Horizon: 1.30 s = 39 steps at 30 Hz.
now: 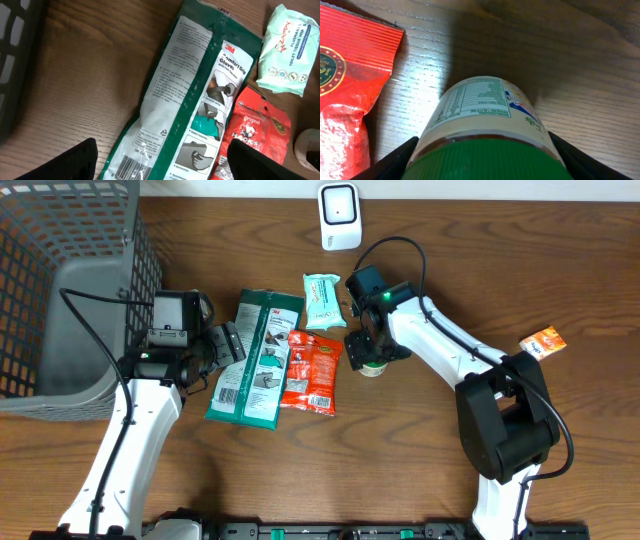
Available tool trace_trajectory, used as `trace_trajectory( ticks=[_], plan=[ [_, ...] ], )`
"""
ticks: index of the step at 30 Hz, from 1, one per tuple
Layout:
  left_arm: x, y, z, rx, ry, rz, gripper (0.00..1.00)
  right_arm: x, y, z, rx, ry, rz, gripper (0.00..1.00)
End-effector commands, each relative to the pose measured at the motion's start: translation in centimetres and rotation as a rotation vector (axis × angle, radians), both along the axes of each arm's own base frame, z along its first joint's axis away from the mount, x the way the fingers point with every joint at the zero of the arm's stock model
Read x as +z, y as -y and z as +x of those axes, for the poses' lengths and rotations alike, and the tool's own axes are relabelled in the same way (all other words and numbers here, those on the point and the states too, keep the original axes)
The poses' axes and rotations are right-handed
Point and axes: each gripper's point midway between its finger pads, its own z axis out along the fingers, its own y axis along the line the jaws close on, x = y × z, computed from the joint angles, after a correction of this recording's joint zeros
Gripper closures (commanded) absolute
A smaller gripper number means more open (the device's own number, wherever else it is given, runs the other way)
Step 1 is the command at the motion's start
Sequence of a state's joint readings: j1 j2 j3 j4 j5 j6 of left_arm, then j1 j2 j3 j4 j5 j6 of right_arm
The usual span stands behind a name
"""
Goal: Scan the item barcode
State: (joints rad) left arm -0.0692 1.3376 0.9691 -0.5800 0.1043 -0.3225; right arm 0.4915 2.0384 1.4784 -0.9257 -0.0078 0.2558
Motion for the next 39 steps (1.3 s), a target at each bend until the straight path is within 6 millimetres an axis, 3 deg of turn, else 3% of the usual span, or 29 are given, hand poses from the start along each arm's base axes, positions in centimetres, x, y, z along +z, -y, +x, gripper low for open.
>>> trace_trajectory(
  ticks=[1,3,6,7,13,14,20,24,28,32,34,39],
  plan=[
    [0.6,-0.2,0.4,0.017,0.014,0.003,0.17,-0.5,-0.3,-0.5,0.002,-0.01,-0.008,0.28],
    [0.6,-0.2,0.4,0.017,0.015,0.003,0.17,-0.5,-0.3,-0.5,0.002,-0.011,-0.008,0.3],
    [0.6,-0.2,0.4,0.017,0.014,0.003,0.17,0.1,-0.5,-0.4,0.004,-0.001,0.004,0.48],
    [0.6,-0.2,0.4,0.017,0.014,0.003,0.17,0.7,-0.7,-0.3,0.005,0.004,0.015,0.5],
    [0.6,-0.2,0.4,0.017,0.014,0.003,0.17,9.4,-1.8,1.3,0.01,0.179,0.114,0.57],
    [0.6,-0.2,0.4,0.017,0.014,0.003,0.17,12.4,-2.1,1.7,0.012,0.243,0.157,0.59],
    [0.6,-0.2,0.4,0.017,0.014,0.003,0.17,22.7,-2.7,3.0,0.01,0.389,0.273,0.6],
    [0.6,-0.2,0.4,0.017,0.014,0.003,0.17,26.8,-2.8,5.5,0.019,0.511,0.291,0.6],
    [0.6,-0.2,0.4,0.017,0.014,0.003,0.17,27.4,-3.6,10.1,-0.016,0.659,0.281,0.62],
    [0.6,-0.2,0.4,0.017,0.015,0.003,0.17,25.2,-5.0,15.0,-0.026,0.756,0.259,0.67],
    [0.6,-0.2,0.4,0.017,0.014,0.003,0.17,22.8,-6.1,19.3,-0.051,0.851,0.239,0.66],
    [0.6,-0.2,0.4,0.017,0.014,0.003,0.17,20.4,-7.7,25.2,-0.031,1.044,0.234,0.69]
  ],
)
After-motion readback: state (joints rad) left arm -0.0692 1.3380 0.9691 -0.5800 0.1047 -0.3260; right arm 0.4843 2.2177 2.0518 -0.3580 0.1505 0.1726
